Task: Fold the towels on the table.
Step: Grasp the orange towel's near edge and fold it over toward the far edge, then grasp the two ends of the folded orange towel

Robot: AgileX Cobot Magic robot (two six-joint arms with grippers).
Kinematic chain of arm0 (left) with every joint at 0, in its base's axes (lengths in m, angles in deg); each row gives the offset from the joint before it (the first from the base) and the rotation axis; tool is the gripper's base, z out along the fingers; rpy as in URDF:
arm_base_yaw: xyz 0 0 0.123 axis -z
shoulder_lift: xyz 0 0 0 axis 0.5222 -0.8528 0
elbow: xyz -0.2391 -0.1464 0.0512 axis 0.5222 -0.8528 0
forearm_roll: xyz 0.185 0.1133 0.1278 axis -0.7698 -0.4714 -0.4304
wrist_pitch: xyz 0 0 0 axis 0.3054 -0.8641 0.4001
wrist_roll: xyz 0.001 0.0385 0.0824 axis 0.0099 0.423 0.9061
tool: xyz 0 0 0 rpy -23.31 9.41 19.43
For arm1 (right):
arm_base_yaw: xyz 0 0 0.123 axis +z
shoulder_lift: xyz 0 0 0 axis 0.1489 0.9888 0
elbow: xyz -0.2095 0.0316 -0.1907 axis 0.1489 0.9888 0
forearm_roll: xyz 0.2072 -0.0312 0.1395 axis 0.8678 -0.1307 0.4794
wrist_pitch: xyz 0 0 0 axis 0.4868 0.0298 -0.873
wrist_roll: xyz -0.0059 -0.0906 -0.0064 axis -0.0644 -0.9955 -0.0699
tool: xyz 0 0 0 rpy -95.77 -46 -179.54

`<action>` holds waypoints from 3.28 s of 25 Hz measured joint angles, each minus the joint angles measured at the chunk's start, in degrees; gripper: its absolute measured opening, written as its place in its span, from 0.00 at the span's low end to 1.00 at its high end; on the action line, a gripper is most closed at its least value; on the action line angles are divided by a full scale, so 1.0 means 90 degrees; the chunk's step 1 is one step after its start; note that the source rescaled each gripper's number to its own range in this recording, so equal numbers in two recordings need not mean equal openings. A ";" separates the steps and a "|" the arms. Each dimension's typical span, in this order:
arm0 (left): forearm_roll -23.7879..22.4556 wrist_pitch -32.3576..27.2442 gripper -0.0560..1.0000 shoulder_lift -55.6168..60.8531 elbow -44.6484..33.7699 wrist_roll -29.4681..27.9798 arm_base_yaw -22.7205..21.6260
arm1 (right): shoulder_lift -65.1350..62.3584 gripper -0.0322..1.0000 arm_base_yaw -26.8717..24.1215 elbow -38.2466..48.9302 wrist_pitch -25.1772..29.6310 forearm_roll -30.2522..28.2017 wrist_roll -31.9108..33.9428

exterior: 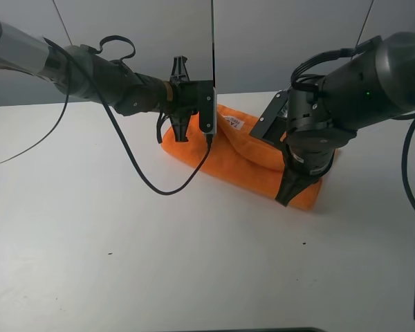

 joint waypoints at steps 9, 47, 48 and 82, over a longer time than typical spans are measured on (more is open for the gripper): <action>0.0012 0.0038 0.09 0.0000 0.0000 0.0000 0.0000 | 0.0000 0.03 0.0000 0.0000 0.0067 -0.0200 0.0261; 0.4277 -0.3568 1.00 0.0894 0.0204 -0.2888 -0.0525 | -0.2033 1.00 -0.1780 -0.0233 -0.0276 0.4720 -0.1629; 0.4209 -0.3763 1.00 0.0863 0.0335 -0.3104 -0.0525 | -0.2033 1.00 -0.2023 -0.0233 -0.0288 0.5301 -0.2078; 0.3235 -0.5137 1.00 -0.0510 0.1473 -0.4514 -0.0525 | -0.1288 1.00 -0.2462 -0.0233 -0.0557 0.7755 -0.4116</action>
